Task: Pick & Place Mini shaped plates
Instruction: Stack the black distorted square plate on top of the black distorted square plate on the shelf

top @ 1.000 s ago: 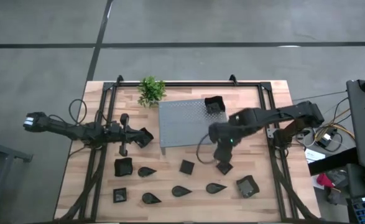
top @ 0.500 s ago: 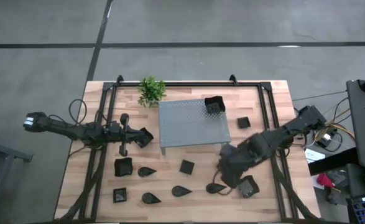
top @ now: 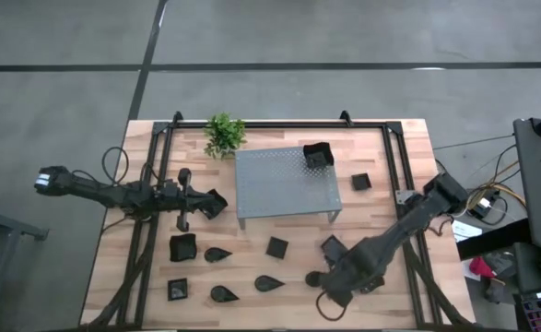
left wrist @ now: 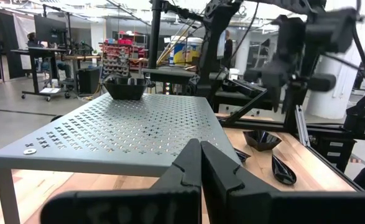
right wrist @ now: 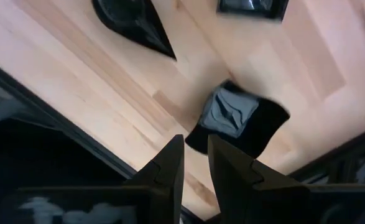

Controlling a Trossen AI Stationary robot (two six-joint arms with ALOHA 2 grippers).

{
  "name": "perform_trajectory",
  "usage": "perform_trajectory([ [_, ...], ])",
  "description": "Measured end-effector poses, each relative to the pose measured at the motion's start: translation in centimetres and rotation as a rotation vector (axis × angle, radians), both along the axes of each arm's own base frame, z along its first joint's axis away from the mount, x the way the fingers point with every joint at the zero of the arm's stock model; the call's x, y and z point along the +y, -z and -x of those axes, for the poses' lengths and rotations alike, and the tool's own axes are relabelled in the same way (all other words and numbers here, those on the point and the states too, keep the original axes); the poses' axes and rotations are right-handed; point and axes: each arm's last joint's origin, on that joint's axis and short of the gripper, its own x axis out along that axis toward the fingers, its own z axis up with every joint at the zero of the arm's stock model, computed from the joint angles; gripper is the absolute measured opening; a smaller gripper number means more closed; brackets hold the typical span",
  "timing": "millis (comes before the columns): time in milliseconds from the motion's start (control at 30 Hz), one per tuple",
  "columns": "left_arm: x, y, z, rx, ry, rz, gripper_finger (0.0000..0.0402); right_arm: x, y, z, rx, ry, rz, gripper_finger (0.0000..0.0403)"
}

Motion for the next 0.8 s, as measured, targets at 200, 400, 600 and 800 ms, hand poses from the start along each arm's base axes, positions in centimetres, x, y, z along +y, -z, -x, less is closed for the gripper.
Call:
perform_trajectory([
  [200,0.0,0.0,0.0,0.0,0.0,0.0,0.0,1.4,3.0,-0.7,0.1,0.006,0.011,0.0068],
  [400,0.0,0.0,0.0,0.001,0.0,0.0,0.0,2.2,5.7,-1.3,0.181,-0.017,0.023,0.0068],
  [600,0.0,0.0,0.0,0.001,0.0,0.0,0.0,2.5,7.1,-1.6,0.236,-0.02,0.018,0.0068],
  [800,0.0,0.0,0.0,0.003,0.0,-0.001,0.0,2.7,8.0,-1.6,0.257,-0.017,0.04,0.0068],
])
